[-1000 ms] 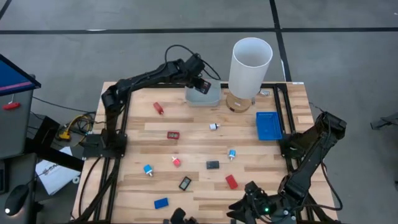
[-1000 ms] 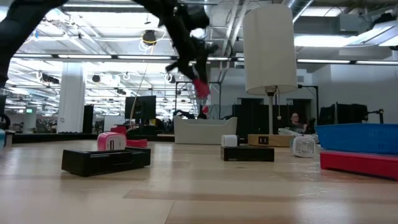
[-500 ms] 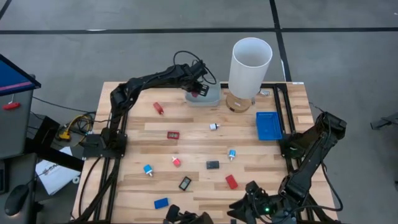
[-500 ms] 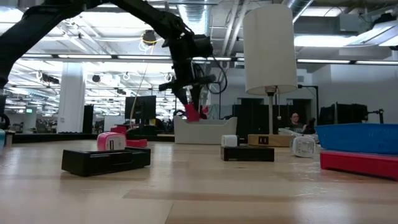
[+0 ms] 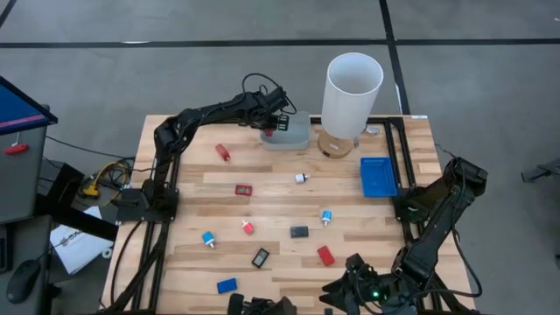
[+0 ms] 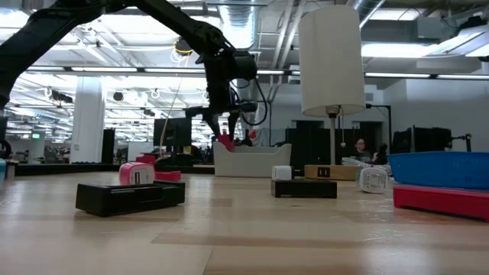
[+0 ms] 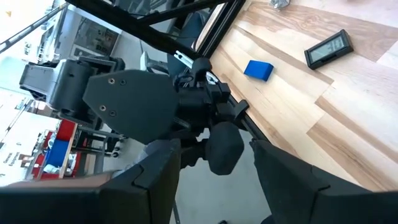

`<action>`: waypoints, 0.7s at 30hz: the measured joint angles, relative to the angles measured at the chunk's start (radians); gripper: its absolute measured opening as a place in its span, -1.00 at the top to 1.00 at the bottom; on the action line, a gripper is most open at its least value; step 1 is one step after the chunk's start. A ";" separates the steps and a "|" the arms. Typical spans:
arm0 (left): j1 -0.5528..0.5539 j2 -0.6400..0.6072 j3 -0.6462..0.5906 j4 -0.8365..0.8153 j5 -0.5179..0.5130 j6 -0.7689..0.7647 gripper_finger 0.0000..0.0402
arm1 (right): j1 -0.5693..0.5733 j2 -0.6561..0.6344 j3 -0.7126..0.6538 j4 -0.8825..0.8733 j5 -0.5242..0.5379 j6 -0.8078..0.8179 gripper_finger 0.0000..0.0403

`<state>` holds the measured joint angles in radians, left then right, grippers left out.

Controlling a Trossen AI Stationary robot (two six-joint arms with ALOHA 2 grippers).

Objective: Pick & Place Office items
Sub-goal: Put the bottom red charger adapter into the gray bin, then put the red charger adapter into the gray bin

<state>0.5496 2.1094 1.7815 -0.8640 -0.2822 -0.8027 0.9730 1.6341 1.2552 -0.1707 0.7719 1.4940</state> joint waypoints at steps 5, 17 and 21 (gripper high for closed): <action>-0.004 0.000 -0.041 0.053 0.000 -0.018 0.41 | 0.001 0.000 0.000 -0.002 0.000 0.002 0.02; -0.001 -0.001 -0.058 0.091 -0.026 -0.017 0.10 | 0.001 0.000 0.000 -0.002 0.000 0.010 0.02; -0.001 -0.001 -0.058 0.121 -0.026 -0.016 0.16 | 0.001 0.000 0.000 -0.002 0.000 0.010 0.02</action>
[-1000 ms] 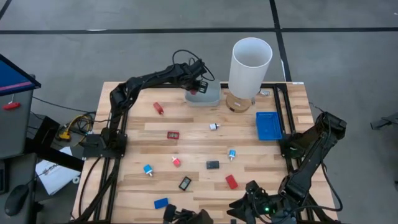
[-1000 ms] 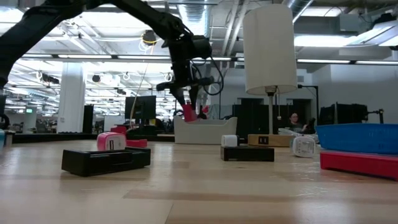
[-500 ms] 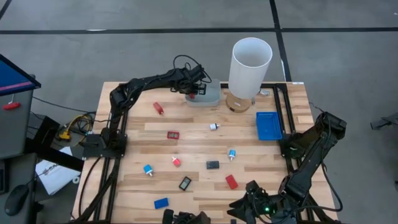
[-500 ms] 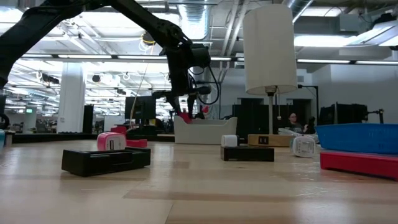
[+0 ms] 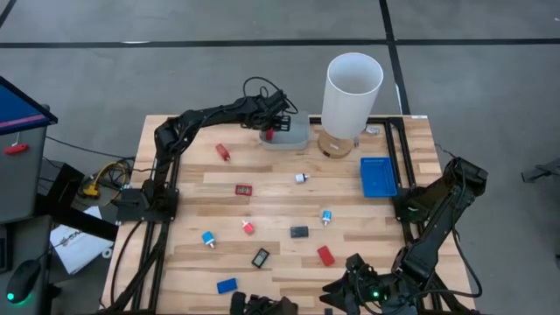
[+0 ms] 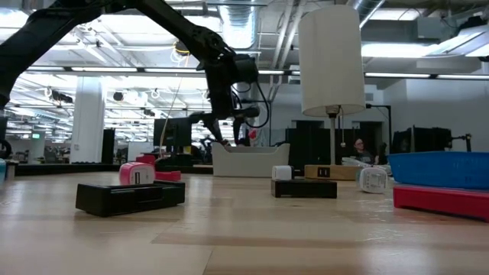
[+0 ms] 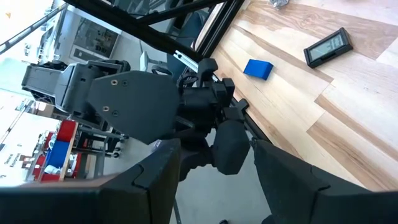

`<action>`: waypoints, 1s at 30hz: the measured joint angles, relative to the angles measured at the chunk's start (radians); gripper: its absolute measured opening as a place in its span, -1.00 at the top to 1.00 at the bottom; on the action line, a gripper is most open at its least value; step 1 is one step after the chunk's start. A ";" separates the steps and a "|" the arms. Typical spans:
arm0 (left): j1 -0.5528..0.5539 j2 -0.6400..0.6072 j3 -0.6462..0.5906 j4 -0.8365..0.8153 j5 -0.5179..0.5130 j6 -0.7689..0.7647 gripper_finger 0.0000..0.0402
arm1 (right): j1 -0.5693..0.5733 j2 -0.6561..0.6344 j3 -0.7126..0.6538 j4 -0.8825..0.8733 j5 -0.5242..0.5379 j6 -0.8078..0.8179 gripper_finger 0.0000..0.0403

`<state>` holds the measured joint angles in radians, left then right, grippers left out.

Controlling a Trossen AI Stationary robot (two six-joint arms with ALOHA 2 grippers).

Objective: Pick & Place Office items
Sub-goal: Put the red charger adapter into the gray bin

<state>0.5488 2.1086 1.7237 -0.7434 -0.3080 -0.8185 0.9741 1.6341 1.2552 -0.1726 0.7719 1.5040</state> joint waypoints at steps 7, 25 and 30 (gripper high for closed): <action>-0.007 -0.077 -0.001 0.105 0.003 0.095 0.26 | 0.000 0.000 0.000 0.000 0.021 0.013 0.02; -0.011 -0.810 -0.418 -0.386 -0.091 0.266 0.41 | -0.023 0.000 0.000 -0.007 0.118 -0.022 0.02; -0.016 -1.046 -0.637 -0.342 0.195 0.487 0.45 | -0.022 0.000 0.000 -0.004 0.124 -0.023 0.02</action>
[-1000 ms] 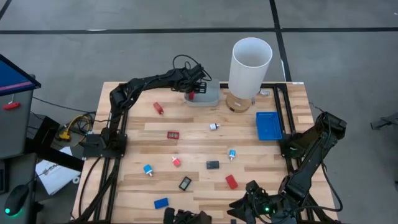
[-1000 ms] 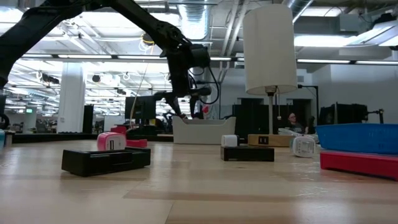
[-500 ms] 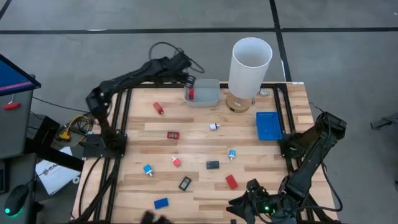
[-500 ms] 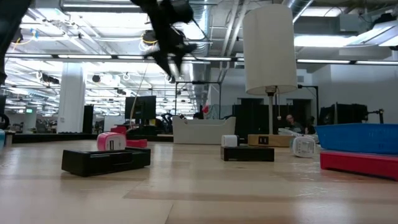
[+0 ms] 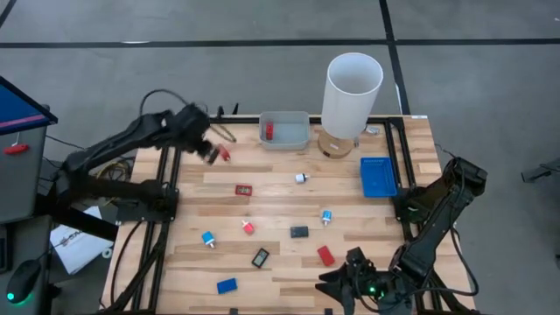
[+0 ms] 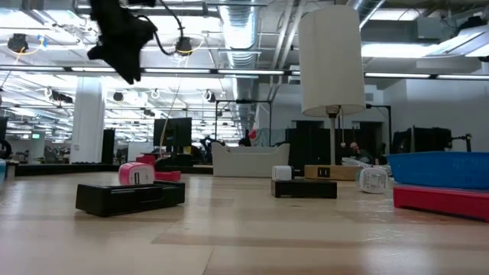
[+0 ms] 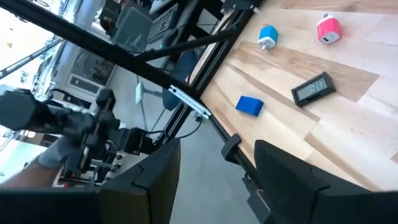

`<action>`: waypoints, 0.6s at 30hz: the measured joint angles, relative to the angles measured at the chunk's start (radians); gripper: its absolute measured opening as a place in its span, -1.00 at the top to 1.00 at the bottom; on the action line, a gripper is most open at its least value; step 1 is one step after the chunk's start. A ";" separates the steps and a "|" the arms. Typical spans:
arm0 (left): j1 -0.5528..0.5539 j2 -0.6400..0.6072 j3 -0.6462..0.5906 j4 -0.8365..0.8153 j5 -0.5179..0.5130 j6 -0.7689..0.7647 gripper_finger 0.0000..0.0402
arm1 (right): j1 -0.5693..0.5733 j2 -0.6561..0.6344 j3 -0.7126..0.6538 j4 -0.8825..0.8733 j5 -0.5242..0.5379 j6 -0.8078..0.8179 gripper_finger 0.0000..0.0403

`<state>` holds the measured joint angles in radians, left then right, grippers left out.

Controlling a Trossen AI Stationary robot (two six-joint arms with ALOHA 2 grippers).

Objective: Pick & Place Office items
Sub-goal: Put the red charger adapter into the gray bin

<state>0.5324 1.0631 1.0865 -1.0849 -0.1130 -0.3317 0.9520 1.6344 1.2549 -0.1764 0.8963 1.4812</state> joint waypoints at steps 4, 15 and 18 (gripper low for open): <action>-0.052 -0.061 -0.041 -0.054 0.114 0.247 0.40 | -0.005 0.000 0.000 0.008 -0.002 -0.011 0.02; -0.323 0.202 0.027 -0.252 -0.148 0.820 0.00 | -0.008 0.000 0.000 0.047 0.003 -0.025 0.02; -0.360 0.288 0.031 -0.236 -0.205 0.980 -0.09 | -0.008 0.000 0.000 0.048 0.012 -0.026 0.02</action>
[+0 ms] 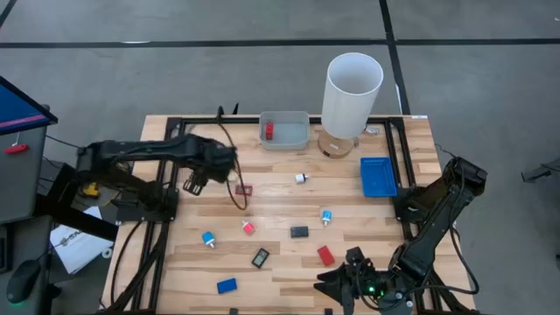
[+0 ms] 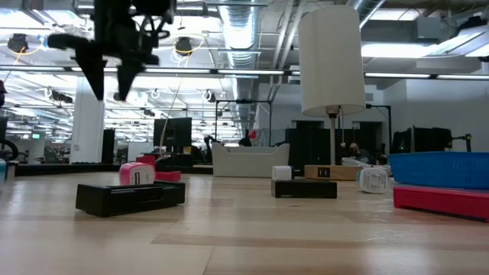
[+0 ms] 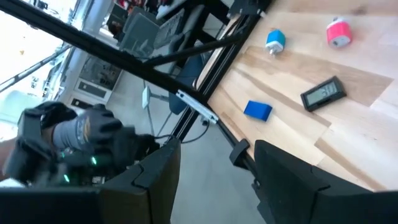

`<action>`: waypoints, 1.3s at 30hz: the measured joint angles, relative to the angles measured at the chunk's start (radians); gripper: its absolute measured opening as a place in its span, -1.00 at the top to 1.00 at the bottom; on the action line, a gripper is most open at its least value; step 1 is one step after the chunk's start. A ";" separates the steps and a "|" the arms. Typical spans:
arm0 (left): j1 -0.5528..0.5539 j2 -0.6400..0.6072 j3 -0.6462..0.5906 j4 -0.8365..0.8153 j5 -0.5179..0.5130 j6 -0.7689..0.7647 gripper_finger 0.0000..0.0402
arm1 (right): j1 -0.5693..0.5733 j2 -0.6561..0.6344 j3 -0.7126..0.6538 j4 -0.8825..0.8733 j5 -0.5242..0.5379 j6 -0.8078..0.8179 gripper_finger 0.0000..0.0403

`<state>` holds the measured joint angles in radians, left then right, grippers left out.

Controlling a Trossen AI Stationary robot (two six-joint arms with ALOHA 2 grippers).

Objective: Pick & Place Office items
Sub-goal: Put the red charger adapter into the gray bin

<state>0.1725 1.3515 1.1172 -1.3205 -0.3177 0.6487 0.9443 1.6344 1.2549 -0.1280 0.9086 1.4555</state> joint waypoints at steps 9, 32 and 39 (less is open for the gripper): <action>0.073 0.182 0.001 0.294 -0.072 0.280 -0.15 | 0.005 0.000 0.000 0.007 0.087 -0.034 0.02; 0.402 0.322 0.000 0.417 -0.008 0.495 -0.15 | 0.018 0.000 0.000 0.054 0.087 -0.052 0.02; 0.406 0.383 0.004 0.448 -0.018 0.523 -0.15 | 0.027 0.000 0.000 0.058 0.087 -0.025 0.02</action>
<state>0.5780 1.7340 1.1216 -0.8728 -0.3361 1.1713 0.9718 1.6344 1.2549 -0.0703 0.9958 1.4309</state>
